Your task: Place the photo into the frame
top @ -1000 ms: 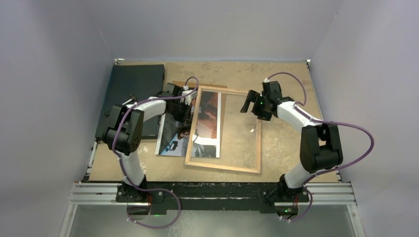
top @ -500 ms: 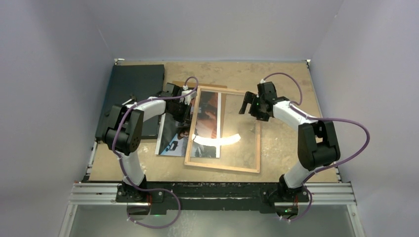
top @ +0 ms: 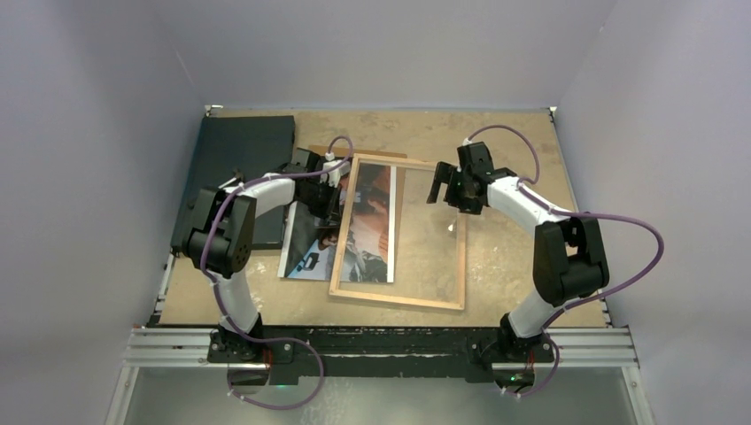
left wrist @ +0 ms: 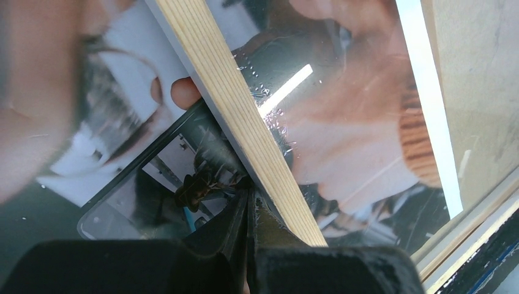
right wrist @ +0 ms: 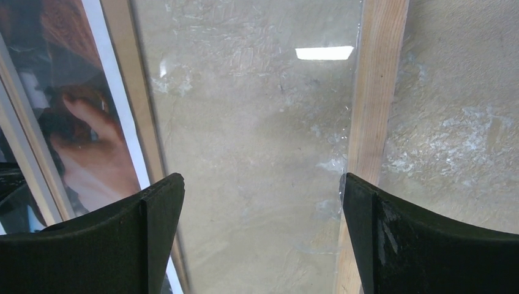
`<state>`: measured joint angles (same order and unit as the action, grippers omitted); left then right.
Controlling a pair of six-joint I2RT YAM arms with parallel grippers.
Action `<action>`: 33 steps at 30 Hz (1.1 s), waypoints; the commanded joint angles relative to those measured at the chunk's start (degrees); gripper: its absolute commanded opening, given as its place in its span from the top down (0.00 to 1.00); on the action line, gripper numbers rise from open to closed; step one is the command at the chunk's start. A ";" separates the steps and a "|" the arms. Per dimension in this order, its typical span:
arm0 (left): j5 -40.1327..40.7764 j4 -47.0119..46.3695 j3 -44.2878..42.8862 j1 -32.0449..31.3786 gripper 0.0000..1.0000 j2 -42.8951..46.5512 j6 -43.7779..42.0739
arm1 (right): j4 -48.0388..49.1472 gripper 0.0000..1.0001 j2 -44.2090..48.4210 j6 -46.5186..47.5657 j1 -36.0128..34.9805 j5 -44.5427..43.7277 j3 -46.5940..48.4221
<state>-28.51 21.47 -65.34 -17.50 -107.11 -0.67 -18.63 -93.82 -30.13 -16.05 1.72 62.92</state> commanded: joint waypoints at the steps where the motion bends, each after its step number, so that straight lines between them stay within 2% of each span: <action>1: -2.68 -1.25 0.63 0.70 1.00 1.53 -0.51 | -1.73 0.01 0.80 1.14 -1.08 -0.56 2.26; 13: -2.86 -1.27 1.00 0.71 1.00 1.64 -0.45 | -4.90 0.01 -0.08 4.07 -1.96 -5.87 4.08; 25: -3.05 -1.05 0.62 0.73 1.00 1.71 -0.24 | -4.94 0.01 -0.64 4.57 -2.32 -5.10 3.37; 30: -3.04 -0.80 0.34 0.71 1.00 1.69 -0.19 | -4.59 0.07 2.64 3.23 -2.39 -3.93 -0.57; 33: -3.26 -0.57 0.09 0.69 1.00 1.85 -0.14 | -4.79 0.15 5.58 2.01 -2.82 -3.71 -4.02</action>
<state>-29.85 21.08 -64.90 -16.88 -107.11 -0.69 -22.09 -93.38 -26.76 -18.13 -2.02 62.50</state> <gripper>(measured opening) 0.002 0.893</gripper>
